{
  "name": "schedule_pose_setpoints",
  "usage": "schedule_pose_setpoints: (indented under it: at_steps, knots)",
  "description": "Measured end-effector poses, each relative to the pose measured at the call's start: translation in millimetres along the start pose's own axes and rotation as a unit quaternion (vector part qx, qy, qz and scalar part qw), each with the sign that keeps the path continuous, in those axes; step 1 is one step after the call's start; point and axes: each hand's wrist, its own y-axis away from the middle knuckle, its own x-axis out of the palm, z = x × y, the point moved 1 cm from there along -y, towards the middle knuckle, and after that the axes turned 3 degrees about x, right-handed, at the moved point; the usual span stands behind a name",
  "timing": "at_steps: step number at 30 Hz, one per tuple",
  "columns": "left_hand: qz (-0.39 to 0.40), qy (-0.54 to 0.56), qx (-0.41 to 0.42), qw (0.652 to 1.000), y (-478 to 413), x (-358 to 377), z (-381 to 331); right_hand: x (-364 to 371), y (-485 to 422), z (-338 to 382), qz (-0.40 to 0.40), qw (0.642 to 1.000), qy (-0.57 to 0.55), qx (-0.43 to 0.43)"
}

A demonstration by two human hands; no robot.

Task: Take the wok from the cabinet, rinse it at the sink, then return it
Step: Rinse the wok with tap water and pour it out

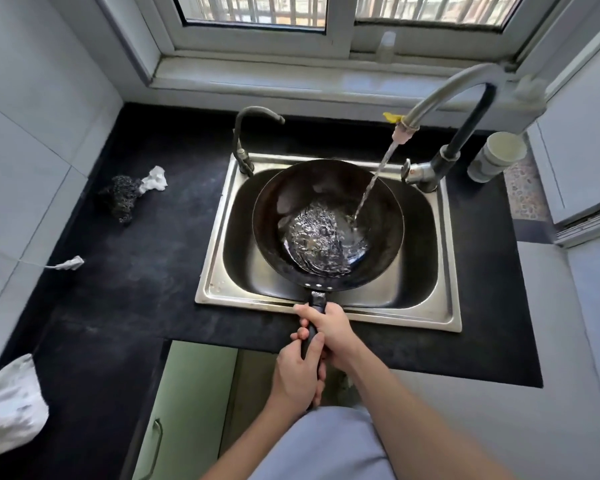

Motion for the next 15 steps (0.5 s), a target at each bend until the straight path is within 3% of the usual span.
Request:
schedule_pose_setpoints:
  at_steps: [15]
  knots:
    - [-0.023, 0.025, -0.007, 0.999, 11, -8, 2, 10, -2, -9, 0.024, 0.999, 0.017, 0.013]
